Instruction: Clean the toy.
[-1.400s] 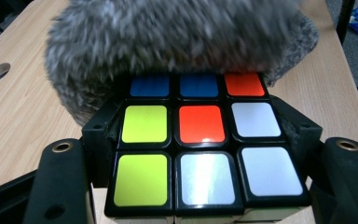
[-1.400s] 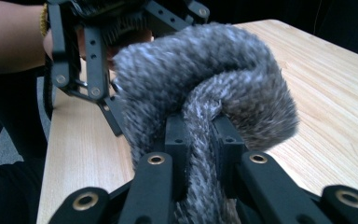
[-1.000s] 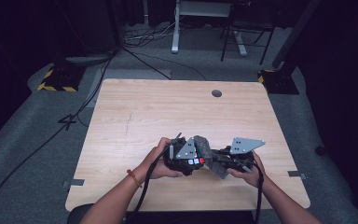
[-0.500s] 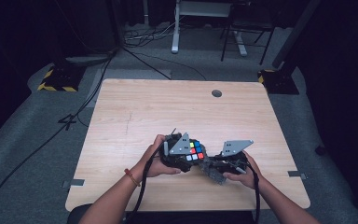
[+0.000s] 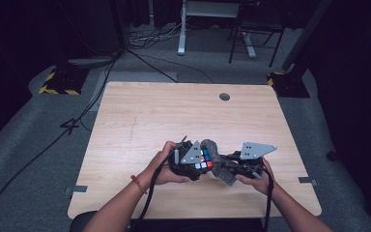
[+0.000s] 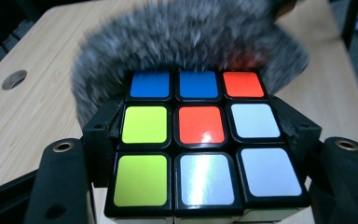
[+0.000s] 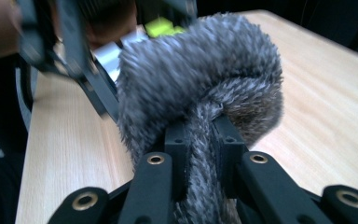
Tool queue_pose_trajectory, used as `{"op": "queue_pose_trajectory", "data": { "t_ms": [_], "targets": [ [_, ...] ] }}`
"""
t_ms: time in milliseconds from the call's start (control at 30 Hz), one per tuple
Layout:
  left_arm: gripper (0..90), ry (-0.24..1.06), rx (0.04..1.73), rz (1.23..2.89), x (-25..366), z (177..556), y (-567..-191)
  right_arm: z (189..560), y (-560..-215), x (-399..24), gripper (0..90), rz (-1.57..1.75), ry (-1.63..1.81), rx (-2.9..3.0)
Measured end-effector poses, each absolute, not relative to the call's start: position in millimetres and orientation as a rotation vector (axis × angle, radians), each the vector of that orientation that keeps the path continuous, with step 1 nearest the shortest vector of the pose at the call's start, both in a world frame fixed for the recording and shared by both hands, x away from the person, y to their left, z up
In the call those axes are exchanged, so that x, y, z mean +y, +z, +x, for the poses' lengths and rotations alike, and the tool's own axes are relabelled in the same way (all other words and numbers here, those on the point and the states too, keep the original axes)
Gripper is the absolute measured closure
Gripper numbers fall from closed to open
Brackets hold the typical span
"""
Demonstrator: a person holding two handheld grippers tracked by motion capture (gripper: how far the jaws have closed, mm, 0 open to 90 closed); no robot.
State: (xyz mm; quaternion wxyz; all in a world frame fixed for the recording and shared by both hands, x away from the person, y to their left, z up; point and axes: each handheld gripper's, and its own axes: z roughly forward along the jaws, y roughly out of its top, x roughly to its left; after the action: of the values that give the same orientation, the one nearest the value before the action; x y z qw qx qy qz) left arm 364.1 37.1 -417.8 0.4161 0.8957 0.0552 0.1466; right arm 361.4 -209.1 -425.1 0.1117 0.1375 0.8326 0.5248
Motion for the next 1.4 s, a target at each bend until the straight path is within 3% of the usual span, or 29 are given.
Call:
{"op": "queue_pose_trajectory", "data": {
  "t_ms": [333, 800, 1400],
  "targets": [
    [33.4, 0.393, 0.154, 2.322, 24.0, 365.8, -429.9, 343.2, -415.6, -191.3, 80.2, 0.272, 1.442, 2.393],
    [33.5, 0.325, 0.171, 2.202, 39.9, 366.7, -417.4, 372.0, -437.3, -209.2, 80.2, 0.49, 1.407, 2.505],
    [33.2, 0.301, 0.185, 2.27, 29.3, 370.0, -424.6, 355.5, -424.0, -202.0, 80.5, 0.349, 1.514, 2.404]
  ]
}}
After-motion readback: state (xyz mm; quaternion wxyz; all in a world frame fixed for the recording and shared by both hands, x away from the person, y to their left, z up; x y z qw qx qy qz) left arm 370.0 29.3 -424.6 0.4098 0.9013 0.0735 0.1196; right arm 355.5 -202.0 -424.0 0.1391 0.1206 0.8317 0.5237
